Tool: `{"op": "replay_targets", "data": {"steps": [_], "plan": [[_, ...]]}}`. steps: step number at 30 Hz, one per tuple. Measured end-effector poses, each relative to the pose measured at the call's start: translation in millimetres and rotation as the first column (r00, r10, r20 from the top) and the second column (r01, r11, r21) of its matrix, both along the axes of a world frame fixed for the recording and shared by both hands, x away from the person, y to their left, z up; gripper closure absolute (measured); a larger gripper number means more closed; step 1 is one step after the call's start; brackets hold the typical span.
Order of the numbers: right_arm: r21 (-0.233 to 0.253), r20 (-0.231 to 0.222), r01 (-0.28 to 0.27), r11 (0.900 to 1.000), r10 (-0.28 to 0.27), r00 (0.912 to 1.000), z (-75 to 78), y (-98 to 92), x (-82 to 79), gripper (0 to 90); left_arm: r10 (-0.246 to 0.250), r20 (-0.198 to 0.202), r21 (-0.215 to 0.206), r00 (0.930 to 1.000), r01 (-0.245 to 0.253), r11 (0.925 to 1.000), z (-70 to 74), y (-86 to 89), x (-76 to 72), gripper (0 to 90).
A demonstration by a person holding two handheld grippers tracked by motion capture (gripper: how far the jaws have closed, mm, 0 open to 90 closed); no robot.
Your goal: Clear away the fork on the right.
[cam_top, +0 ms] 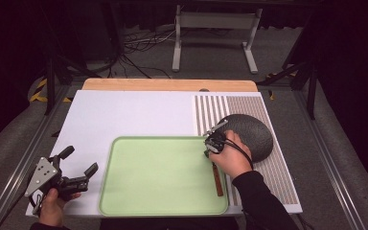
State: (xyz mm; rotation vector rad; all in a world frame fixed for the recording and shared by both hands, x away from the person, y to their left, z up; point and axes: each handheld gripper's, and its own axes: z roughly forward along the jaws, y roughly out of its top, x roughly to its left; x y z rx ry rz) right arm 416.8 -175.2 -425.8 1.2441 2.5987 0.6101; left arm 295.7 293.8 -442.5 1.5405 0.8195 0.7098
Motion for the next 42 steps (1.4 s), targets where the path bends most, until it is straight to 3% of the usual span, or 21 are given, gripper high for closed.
{"op": "replay_targets", "data": {"steps": [6,14,19,21,23,26,28,35,36,39,42], "plan": [[-0.003,0.006,0.015,1.0,-0.015,0.9999,0.2,-2.9,-0.7,90.0,-0.001,0.0,0.001,1.0,0.001,1.0,0.0,-0.2,0.0,0.3],[0.015,0.036,-0.008,1.0,0.008,0.9993,9.4,1.3,-3.4,90.0,-0.001,0.0,0.001,1.0,0.001,1.0,0.1,0.0,-0.1,0.3],[0.042,0.07,-0.033,0.999,0.03,0.9971,21.4,1.9,-6.8,76.9,-0.001,0.001,0.0,1.0,0.001,1.0,0.1,0.1,-0.1,0.3],[0.061,0.084,-0.044,0.997,0.039,0.9957,26.0,1.6,-8.9,67.3,-0.001,0.001,0.0,1.0,0.001,1.0,0.3,0.2,-0.2,0.3],[0.083,0.097,-0.065,0.994,0.057,0.9937,30.9,1.1,-12.1,51.7,0.0,0.001,-0.001,1.0,0.0,1.0,0.3,-0.1,-0.1,0.4],[0.1,0.15,-0.114,0.988,0.099,0.9838,35.5,0.0,-15.5,29.9,-0.003,-0.002,0.004,1.0,0.003,1.0,0.0,-0.4,0.1,0.3],[0.114,0.204,-0.139,0.984,0.114,0.9723,39.6,-2.3,-18.0,19.3,0.0,0.0,0.001,1.0,0.0,1.0,0.1,-0.2,0.0,0.3],[0.16,0.258,-0.171,0.972,0.126,0.9578,51.5,-15.8,-26.9,15.8,-0.001,0.001,0.004,1.0,0.001,1.0,0.3,-0.4,0.0,0.3],[0.177,0.278,-0.178,0.968,0.124,0.9524,55.0,-22.2,-30.4,15.3,0.002,0.002,0.003,1.0,-0.002,1.0,0.2,-0.5,-0.1,0.3],[0.192,0.288,-0.176,0.966,0.116,0.9506,56.9,-27.8,-32.9,15.1,0.003,0.0,0.002,1.0,-0.003,1.0,0.2,-0.3,-0.2,0.3],[0.223,0.327,-0.181,0.958,0.101,0.9396,59.8,-41.6,-38.2,15.2,0.001,0.0,0.004,1.0,-0.001,1.0,0.2,-0.5,-0.3,0.3]]}}
